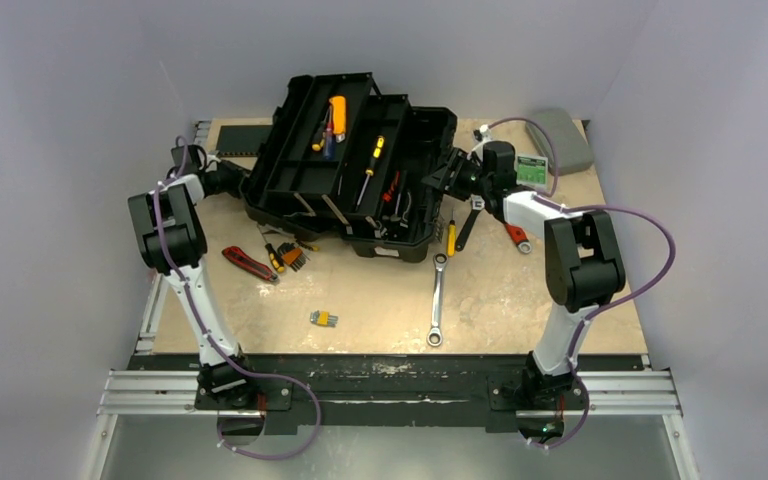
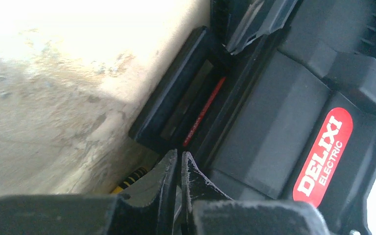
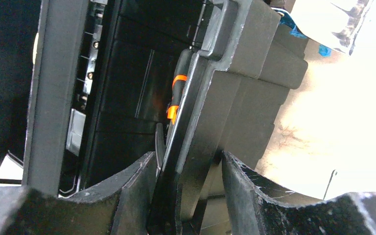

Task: Pack the tool kit
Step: Close the toolbox at the center of the board.

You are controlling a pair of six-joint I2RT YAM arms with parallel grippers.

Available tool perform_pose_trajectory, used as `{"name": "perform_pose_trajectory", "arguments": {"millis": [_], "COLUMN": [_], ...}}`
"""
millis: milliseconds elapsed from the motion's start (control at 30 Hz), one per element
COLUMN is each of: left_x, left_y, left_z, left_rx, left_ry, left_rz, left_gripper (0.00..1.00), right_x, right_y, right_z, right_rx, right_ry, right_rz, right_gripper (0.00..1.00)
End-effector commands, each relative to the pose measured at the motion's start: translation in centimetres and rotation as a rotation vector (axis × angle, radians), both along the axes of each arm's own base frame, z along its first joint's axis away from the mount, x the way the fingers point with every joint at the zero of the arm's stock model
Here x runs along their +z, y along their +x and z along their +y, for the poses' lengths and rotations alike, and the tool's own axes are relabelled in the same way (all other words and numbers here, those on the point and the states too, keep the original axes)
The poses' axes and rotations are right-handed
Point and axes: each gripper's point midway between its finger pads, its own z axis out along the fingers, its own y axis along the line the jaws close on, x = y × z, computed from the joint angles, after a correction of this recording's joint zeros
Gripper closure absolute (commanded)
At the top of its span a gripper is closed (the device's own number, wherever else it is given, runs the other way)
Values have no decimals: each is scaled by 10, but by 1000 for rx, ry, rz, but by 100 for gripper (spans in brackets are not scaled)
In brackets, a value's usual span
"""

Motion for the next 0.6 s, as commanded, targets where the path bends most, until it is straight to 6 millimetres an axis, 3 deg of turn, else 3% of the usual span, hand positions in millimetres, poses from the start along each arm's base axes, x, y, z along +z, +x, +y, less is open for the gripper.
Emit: {"name": "perform_pose_trajectory", "arguments": {"millis": [0, 333, 433, 567], "left_x": [71, 184, 203, 225], "left_y": [5, -9, -20, -49], "left_z": [-35, -82, -99, -131], "left_rx": [-93, -140, -168, -203], "left_ry": [-127, -262, -258, -239], "left_rz": [-189, -420, -456, -511], "left_gripper": [94, 97, 97, 98], "right_x": [-8, -13, -13, -10], "right_y": [-4, -3, -3, -2], "right_z": [5, 4, 5, 6], "right_rx": [34, 27, 31, 31], "right_ry": [-10, -19, -13, -4], "right_rz": [19, 37, 38, 31], "right_gripper": [52, 52, 52, 53]}}
